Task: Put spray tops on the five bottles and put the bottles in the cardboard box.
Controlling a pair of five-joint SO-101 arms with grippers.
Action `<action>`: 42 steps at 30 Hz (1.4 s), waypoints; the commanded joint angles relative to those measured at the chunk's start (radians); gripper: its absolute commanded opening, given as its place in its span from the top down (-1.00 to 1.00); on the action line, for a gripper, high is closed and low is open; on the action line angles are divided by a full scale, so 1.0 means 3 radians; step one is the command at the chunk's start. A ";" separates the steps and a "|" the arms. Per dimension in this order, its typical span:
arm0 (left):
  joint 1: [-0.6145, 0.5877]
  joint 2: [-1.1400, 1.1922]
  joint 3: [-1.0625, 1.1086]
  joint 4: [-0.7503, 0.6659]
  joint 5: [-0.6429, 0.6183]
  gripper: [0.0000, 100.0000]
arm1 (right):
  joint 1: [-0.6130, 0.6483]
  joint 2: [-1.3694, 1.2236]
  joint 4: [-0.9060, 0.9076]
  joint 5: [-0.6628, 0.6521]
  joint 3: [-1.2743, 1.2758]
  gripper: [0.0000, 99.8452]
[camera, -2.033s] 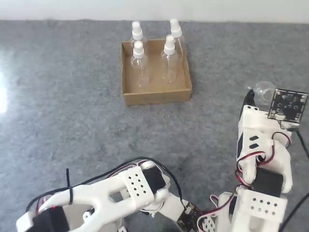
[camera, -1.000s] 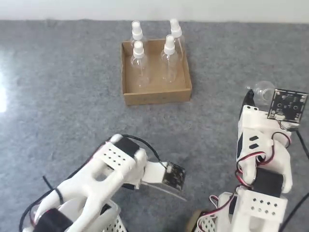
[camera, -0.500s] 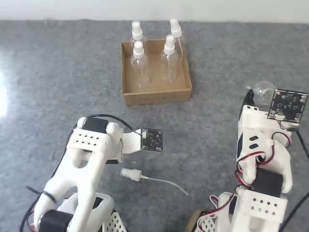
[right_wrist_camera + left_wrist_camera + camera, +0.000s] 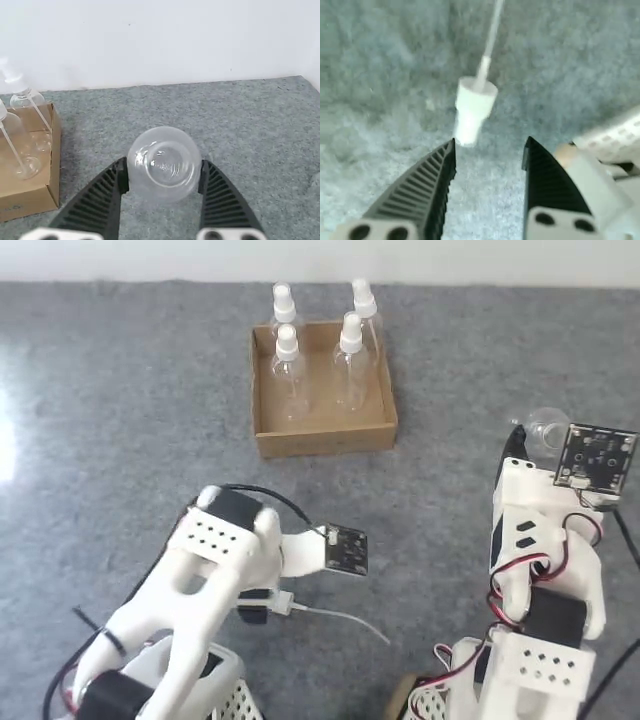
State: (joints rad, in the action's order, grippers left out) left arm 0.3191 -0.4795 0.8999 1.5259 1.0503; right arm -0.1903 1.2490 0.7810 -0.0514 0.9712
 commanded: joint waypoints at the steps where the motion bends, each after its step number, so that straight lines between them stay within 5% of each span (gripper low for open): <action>1: 0.0220 -0.0020 0.0156 -0.0389 -0.0189 0.59 | -0.0033 0.0059 -0.0084 0.0005 -0.0133 0.85; 7: 0.0194 -0.0020 0.0637 -0.1105 -0.0256 0.60 | -0.0033 0.0059 -0.0084 0.0005 -0.0133 0.85; 11: 0.0169 -0.0041 0.0667 -0.1135 -0.0251 0.61 | -0.0033 0.0059 -0.0084 0.0005 -0.0133 0.85; 20: 0.0174 -0.0046 0.0683 -0.1135 -0.0251 0.98 | -0.0033 0.0059 -0.0079 0.0005 -0.0133 0.85; 28: 0.0169 -0.0056 0.0657 -0.0951 -0.0271 0.98 | -0.0028 0.0059 -0.0074 0.0005 -0.0133 0.85; 39: 0.0194 -0.0041 0.0524 -0.0946 -0.0864 0.97 | -0.0013 0.0059 -0.0064 0.0005 -0.0133 0.85; 42: 0.0189 -0.0020 0.0534 -0.0956 -0.0864 0.83 | -0.0013 0.0059 -0.0064 0.0005 -0.0133 0.85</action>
State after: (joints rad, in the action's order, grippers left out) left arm 0.3775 -0.4933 1.0779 1.2313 0.8078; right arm -0.1903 1.2490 0.7810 -0.0514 0.9712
